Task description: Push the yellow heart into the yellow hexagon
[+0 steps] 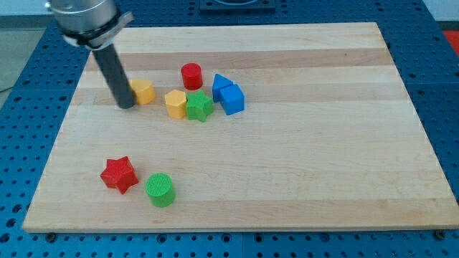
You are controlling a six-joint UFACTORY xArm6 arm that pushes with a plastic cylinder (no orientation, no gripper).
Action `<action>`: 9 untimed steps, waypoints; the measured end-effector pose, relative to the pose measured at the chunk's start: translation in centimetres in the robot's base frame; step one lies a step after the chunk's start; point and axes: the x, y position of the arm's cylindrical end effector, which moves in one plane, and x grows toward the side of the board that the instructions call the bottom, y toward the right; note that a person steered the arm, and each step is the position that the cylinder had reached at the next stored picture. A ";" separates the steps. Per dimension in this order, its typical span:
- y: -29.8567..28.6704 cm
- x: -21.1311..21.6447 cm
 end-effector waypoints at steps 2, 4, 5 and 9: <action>-0.3 0.8; -6.2 -3.3; -5.8 -5.7; 4.0 -3.8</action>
